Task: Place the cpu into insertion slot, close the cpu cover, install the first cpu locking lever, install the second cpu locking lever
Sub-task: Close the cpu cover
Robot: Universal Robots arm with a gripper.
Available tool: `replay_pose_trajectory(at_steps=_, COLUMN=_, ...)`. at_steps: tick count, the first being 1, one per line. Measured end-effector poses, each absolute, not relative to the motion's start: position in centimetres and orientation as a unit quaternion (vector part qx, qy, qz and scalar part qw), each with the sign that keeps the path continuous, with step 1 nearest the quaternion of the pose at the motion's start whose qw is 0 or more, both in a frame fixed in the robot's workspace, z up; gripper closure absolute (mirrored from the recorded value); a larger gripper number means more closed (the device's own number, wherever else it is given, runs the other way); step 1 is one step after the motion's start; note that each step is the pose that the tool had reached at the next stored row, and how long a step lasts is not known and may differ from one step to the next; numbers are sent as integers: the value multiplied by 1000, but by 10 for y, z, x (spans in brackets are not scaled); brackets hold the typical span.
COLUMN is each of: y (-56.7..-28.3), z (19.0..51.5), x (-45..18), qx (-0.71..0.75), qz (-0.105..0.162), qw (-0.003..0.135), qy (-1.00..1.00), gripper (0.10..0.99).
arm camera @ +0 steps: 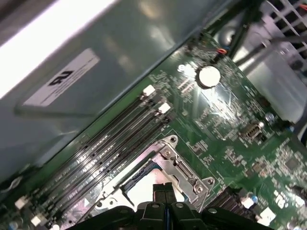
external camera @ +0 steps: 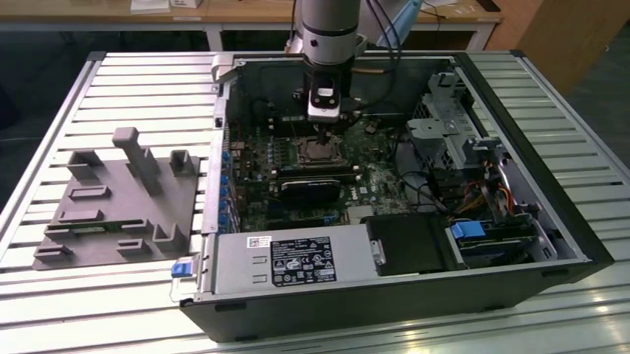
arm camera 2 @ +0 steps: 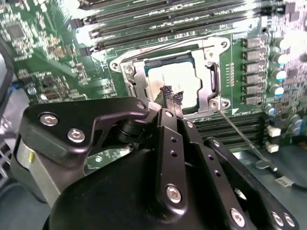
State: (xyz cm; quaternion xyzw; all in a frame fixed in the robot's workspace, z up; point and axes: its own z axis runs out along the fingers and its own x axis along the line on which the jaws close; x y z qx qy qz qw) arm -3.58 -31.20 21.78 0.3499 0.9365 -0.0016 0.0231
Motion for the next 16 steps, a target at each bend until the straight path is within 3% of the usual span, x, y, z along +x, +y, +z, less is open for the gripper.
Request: replay_pose_trajectory(at_steps=16, y=-312, z=217, x=-36, qx=210, qz=2, qw=23, qy=977, gripper=984)
